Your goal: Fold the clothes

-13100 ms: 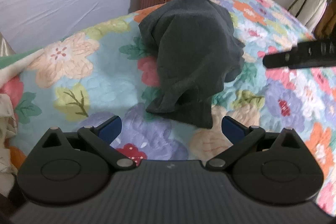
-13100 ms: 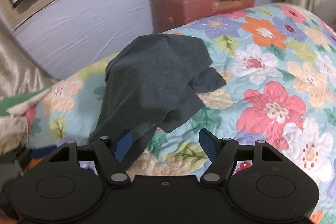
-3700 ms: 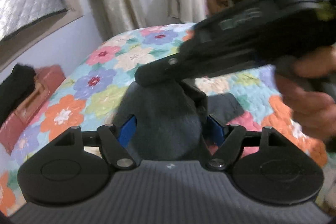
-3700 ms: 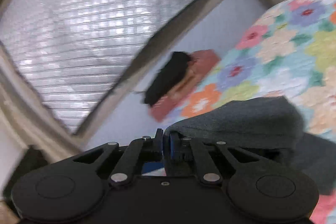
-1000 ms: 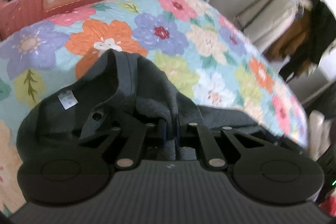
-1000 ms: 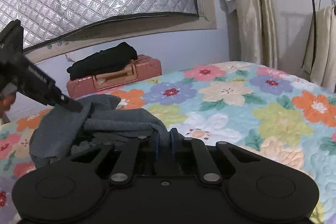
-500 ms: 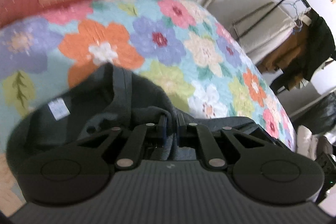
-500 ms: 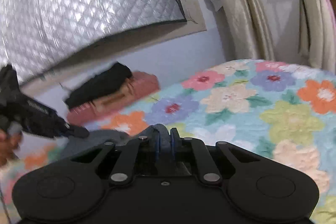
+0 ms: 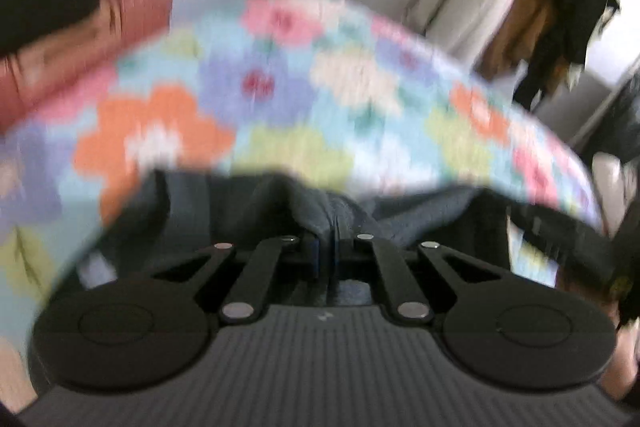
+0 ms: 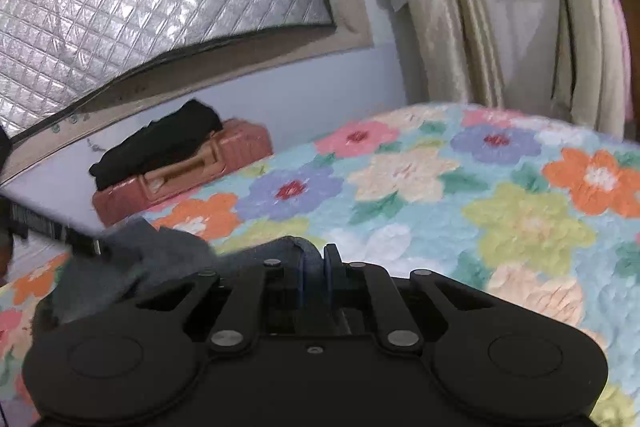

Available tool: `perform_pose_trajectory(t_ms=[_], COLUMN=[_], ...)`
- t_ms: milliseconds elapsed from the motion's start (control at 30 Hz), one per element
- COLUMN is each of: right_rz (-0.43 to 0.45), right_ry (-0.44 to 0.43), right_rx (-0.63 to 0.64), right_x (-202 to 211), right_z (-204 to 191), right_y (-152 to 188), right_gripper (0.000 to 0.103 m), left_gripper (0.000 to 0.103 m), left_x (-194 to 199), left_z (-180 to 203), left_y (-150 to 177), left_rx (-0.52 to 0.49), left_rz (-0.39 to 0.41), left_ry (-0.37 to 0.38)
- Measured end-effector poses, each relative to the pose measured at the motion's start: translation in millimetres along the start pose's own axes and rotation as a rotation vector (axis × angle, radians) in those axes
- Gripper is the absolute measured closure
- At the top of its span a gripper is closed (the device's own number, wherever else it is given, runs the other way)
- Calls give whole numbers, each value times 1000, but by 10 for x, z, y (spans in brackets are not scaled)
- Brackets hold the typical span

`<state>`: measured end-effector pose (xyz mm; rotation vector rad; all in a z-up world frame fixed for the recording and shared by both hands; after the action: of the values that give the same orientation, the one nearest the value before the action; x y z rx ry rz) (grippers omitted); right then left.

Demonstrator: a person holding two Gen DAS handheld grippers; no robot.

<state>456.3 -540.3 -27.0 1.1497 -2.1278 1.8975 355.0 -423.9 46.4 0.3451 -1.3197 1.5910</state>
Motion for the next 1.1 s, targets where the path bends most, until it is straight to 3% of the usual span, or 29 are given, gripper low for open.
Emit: perform_pose_trajectory(t_ms=[100,167,300,367,433,500,533,567,600,733,933,1100], right_rz=[5,-9,0,46,94,96,72,51,32,-64,-163,-203], right_ry=[-23,-29,-2,-6,-18,-8,6,19,36,64,0,-99], right_rx=[-90,-139,-111,-111,-156,-204,-213,-212,-209,-255,-343,-355], right_x=[28,-7,-9,39,88,100,87,70,57,2,-32,182], right_z=[147,219,191,186,221,277,308,329,348,464,531,330], right_y=[-54,-42,-30,-57,-78,-87,-86,-74,-57,-21,48,193], right_gripper=[93,93,93,93,89,73,66,66,66,63,60,53], left_gripper=[97,97,97,97,94,86,68,47,41,33,32,32], left_x=[68,20,-82,-109,-172,-264,-323,-373,-404,-389,-227,99], left_z=[21,78,219,218,170,116,81,41,-3,-153,-132,-163], left_y=[-315,-458,-555,-585,-621,-660,-668,-671,-659,-500,-23,525], left_rx=[66,75,43,46,60,64,54,46,49,82,1,32], left_rz=[76,78,102,135,156,157,135,109,94,81,55,-7], left_ry=[90,90,30,6,-69,-156,-195,-233,-269,-296,-378,-395])
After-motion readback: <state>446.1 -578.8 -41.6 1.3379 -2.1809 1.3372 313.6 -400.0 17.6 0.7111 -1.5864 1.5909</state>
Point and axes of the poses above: each gripper's, at about its wrist camera, not at the fingertips, and x roughly against the way its jaws point, z to its right, y to its underside, the point moved 1 cm from there along -x, roughly the way its jaws point, and after that the axes turned 7 degrees about -z, right-handed, at the moved point
